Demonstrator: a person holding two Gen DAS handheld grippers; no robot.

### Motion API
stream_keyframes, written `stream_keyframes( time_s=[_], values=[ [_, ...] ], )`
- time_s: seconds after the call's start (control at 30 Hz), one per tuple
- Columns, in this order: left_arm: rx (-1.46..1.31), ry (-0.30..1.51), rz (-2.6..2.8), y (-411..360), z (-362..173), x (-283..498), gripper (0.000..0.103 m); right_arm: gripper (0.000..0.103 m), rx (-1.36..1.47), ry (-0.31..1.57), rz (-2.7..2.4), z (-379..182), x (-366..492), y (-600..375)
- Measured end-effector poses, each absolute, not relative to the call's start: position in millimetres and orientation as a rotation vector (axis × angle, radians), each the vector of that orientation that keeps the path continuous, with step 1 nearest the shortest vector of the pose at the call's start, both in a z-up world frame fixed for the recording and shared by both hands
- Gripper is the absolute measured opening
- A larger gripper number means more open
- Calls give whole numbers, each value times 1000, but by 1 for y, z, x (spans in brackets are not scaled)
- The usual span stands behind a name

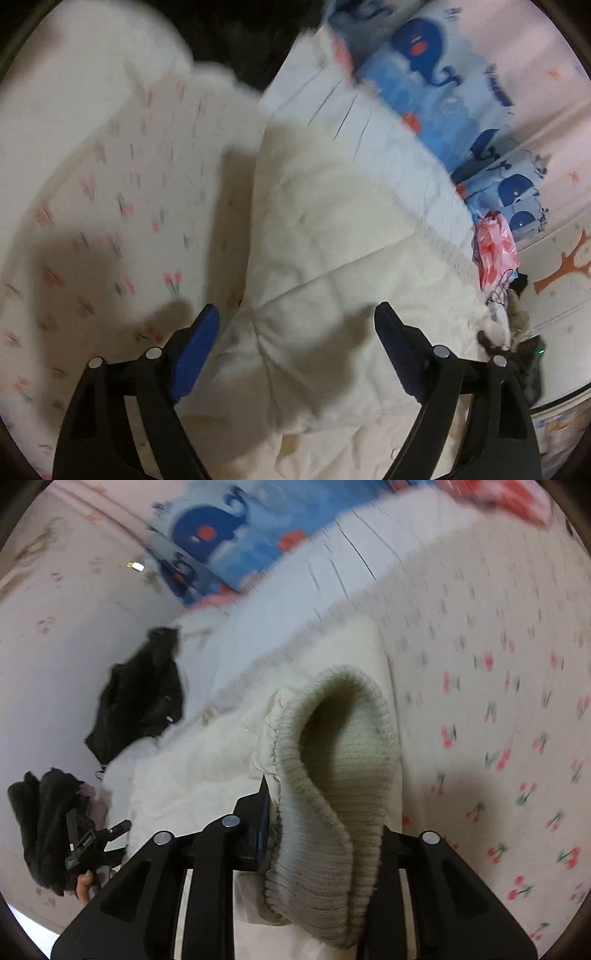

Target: Fold large clothes

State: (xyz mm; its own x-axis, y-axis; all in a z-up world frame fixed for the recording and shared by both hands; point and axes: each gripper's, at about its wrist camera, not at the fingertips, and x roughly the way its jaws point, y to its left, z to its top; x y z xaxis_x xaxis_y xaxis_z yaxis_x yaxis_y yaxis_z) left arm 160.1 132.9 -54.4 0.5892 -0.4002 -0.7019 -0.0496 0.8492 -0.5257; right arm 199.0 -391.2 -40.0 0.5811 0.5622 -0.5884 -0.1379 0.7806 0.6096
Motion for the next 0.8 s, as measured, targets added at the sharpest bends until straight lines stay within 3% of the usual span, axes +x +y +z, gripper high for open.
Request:
stream_keyframes(
  time_s=[0.13, 0.23, 0.3, 0.43, 0.5, 0.57, 0.67, 0.8],
  values=[
    [-403, 829, -244, 115, -26, 161, 83, 42, 501, 923, 393, -51, 205, -385],
    [-283, 961, -253, 92, -49, 194, 84, 45, 502, 910, 344, -47, 202, -393],
    [-201, 1022, -206, 87, -69, 207, 88, 62, 456, 881, 260, -36, 198, -397],
    [-296, 963, -187, 101, -54, 200, 88, 62, 390, 694, 170, 5, 175, -407],
    [-286, 893, -188, 101, -43, 194, 89, 69, 341, 613, 294, 23, 164, -391],
    [-268, 915, -187, 98, -51, 200, 89, 71, 265, 662, 375, 19, 169, -365],
    [-311, 1008, -178, 100, -85, 216, 92, 71, 198, 913, 322, -39, 201, -339],
    [-438, 1040, -220, 120, -91, 210, 95, 72, 212, 949, 311, -46, 205, -340]
  ],
)
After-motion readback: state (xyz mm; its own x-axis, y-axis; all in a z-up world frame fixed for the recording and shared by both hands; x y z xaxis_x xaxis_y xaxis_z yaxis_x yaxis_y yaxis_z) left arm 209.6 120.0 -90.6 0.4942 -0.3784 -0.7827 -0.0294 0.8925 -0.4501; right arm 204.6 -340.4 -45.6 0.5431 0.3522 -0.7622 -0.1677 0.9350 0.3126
